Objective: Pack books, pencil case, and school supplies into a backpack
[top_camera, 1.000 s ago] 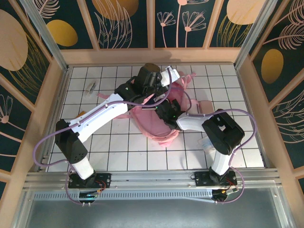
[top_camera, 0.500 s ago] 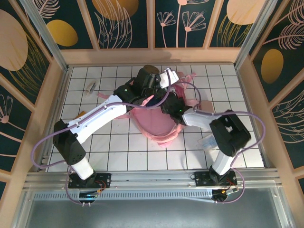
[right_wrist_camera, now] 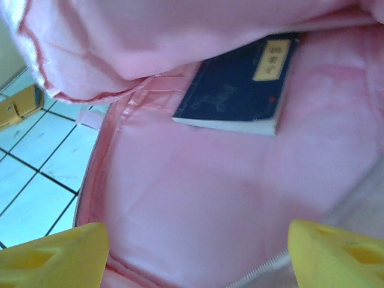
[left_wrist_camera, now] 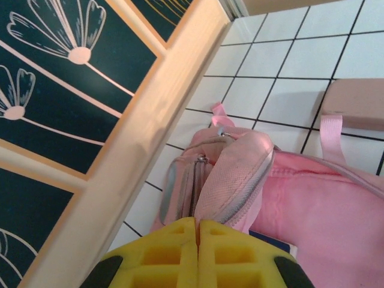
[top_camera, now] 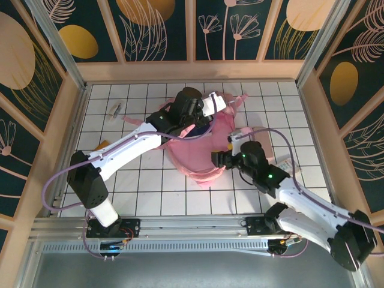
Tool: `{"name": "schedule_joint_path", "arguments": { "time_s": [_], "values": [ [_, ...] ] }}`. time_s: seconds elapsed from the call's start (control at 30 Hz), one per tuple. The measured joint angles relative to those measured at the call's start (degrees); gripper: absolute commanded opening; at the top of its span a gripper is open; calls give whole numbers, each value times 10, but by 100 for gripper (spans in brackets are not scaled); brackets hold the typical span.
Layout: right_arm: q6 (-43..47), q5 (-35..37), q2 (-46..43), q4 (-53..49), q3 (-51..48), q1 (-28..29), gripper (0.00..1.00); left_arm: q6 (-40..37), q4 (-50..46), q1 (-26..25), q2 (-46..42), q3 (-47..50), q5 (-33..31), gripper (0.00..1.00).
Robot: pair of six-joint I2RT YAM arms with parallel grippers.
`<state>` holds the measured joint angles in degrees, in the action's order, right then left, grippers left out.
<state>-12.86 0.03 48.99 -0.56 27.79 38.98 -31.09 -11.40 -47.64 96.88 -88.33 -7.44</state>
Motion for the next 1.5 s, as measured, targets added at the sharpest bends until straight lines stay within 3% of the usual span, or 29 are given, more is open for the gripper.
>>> {"name": "schedule_joint_path", "arguments": {
  "time_s": [0.27, 0.3, 0.37, 0.4, 0.43, 0.67, 0.83, 1.0, 1.1, 1.27, 1.5],
  "values": [
    [-107, -1, -80, -76, -7, -150, 91, 1, 28, 0, -19, 75, 24, 0],
    [-116, 1, -79, -88, -5, -163, 90, 1, 30, 0, -22, 84, 30, 8],
    [-129, -1, -67, -111, 5, -188, 89, 3, 30, 0, -27, 98, 58, 60],
    [-131, -2, -57, -122, 13, -201, 89, 7, 30, 1, -30, 104, 83, 73],
    [-133, -9, -45, -131, 23, -212, 88, 19, 31, 1, -35, 111, 113, 78],
    [-88, -73, 24, -177, 124, -229, 78, 162, 36, 28, -122, 172, 236, 77],
    [-30, -116, 102, -210, 243, -196, 74, 289, 37, 182, -254, 255, 252, 67],
    [-16, -93, 271, -237, 401, -61, 71, 368, 26, 321, -299, 346, 253, 57],
    [-52, -55, 389, -236, 488, 8, 40, 424, 39, 380, -291, 424, 266, 52],
    [-116, 6, 534, -233, 580, 73, 51, 483, 75, 419, -239, 481, 286, 52],
    [-144, 6, 523, -267, 540, 86, 54, 473, 106, 419, -151, 473, 315, 51]
  ]
}}
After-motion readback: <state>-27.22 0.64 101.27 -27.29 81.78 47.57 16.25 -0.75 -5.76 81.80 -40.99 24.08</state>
